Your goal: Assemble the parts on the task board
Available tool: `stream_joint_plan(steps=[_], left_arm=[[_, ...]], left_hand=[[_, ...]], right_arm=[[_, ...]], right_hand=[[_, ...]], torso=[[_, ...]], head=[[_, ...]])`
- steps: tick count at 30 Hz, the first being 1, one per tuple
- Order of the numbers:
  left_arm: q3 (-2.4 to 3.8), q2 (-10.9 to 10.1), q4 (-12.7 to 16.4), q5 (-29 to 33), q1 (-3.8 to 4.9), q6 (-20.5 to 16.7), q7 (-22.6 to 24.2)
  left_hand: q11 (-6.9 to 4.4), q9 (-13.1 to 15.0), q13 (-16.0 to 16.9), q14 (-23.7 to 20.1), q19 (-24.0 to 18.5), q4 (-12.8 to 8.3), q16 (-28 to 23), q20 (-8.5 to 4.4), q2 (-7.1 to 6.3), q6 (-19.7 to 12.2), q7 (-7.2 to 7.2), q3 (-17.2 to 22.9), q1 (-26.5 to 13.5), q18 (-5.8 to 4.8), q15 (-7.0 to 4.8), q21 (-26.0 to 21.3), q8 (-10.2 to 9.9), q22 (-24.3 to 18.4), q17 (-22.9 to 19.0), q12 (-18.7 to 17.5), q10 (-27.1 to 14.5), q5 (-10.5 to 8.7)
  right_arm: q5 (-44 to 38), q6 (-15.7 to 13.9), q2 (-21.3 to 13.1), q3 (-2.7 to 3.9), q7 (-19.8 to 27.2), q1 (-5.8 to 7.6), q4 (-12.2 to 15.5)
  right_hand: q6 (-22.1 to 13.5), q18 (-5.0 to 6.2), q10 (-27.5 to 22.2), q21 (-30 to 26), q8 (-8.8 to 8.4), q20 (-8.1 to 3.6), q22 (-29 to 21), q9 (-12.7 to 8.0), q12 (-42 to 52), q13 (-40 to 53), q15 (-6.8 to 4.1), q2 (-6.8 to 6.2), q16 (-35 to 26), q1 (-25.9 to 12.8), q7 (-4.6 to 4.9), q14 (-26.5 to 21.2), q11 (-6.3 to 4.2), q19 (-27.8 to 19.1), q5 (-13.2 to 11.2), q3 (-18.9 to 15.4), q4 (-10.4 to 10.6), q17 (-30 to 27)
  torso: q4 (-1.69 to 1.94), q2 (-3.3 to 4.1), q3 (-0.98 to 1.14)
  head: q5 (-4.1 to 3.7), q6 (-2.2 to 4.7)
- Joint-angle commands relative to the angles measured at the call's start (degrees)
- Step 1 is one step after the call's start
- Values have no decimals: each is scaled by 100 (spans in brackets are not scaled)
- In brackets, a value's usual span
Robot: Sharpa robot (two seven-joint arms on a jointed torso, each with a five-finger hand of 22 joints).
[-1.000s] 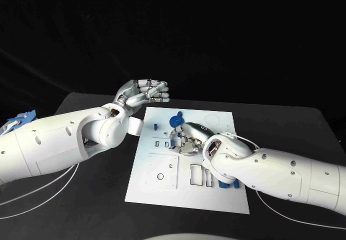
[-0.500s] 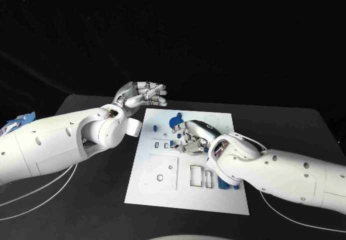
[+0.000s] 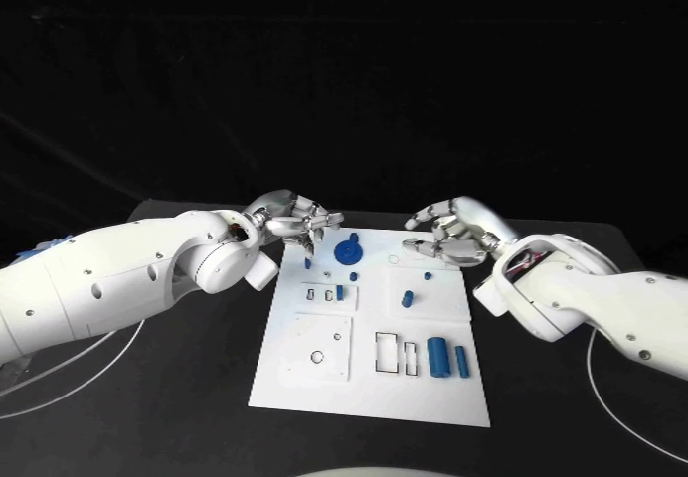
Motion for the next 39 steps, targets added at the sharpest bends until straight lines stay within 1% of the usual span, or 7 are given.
stream_joint_plan(steps=[1,7,13,21,23,26,39], left_arm=[[7,96,-48,-1355,88,1030,-1306],[-34,412,-265,-2248,309,1811,-2284],[-156,746,-477,-2651,503,2254,-2807],[-322,1097,-758,-2802,692,2563,-3161],[-357,1172,-821,-2835,721,2662,-3254],[-386,1252,-889,-2876,745,2778,-3343],[-493,1556,-1214,-2843,775,3207,-3535]], left_hand=[[-40,241,774,180,90,10,262,-36,76,-45,-67,-96,-217,-63,-40,399,307,469,341,805,189,-19],[-112,648,1495,278,151,17,475,-77,246,-164,-151,-360,-615,-121,-99,824,813,991,640,1540,384,-108],[-169,962,1566,293,135,11,514,-107,318,-228,-219,-471,-599,-133,-144,947,1155,1132,691,1650,370,-63],[-174,1164,1504,285,94,20,508,-116,333,-338,-225,-641,-783,-135,-151,982,1311,1155,674,1631,311,-127],[-165,1207,1479,276,71,19,498,-113,343,-390,-216,-702,-829,-133,-144,982,1325,1147,657,1617,282,-199],[-158,1314,1474,279,61,16,512,-106,408,-446,-207,-870,-881,-137,-136,1016,1376,1187,678,1636,270,-648],[-114,1366,1388,294,71,14,565,-91,505,-629,-153,-1262,-1094,-148,-107,1062,1285,1247,763,1593,196,-690]], right_arm=[[921,99,-118,7,261,53,-50],[1158,137,-344,14,238,144,-263],[1232,157,-406,15,212,168,-433],[1251,157,-401,14,176,174,-545],[1252,156,-399,14,166,174,-571],[1253,151,-400,14,156,174,-604],[1253,147,-385,11,139,168,-676]], right_hand=[[49,37,-2,-33,38,-6,535,8,5,-7,-44,-9,-19,45,-1,413,-52,-26,26,10,37,743],[47,44,-29,-61,48,-8,514,11,-19,-39,-46,-18,-34,36,-4,403,-54,-43,42,1,46,706],[39,53,-51,-94,52,-11,487,12,-37,-62,-48,-23,-45,30,-4,396,-55,-66,53,-5,52,681],[33,53,-59,-96,54,-12,486,12,-45,-71,-49,-27,-50,27,-5,393,-56,-66,62,-9,56,670],[28,57,-61,-109,57,-13,477,13,-46,-73,-50,-30,-54,24,-5,391,-56,-74,71,-13,60,661],[18,57,-67,-114,64,-15,475,14,-52,-80,-52,-33,-55,23,-6,391,-58,-75,95,-16,67,663],[-3,57,-67,-120,77,-19,473,18,-54,-84,-55,-39,-59,20,-7,390,-60,-75,148,-24,81,659]], torso=[[-30,-98,21],[-36,-153,48],[-35,-170,69],[-47,-156,75],[-42,-156,74],[-34,-156,66],[-38,-147,61]], head=[[47,-46],[116,-119],[128,-170],[147,-214],[140,-223],[139,-236],[136,-263]])
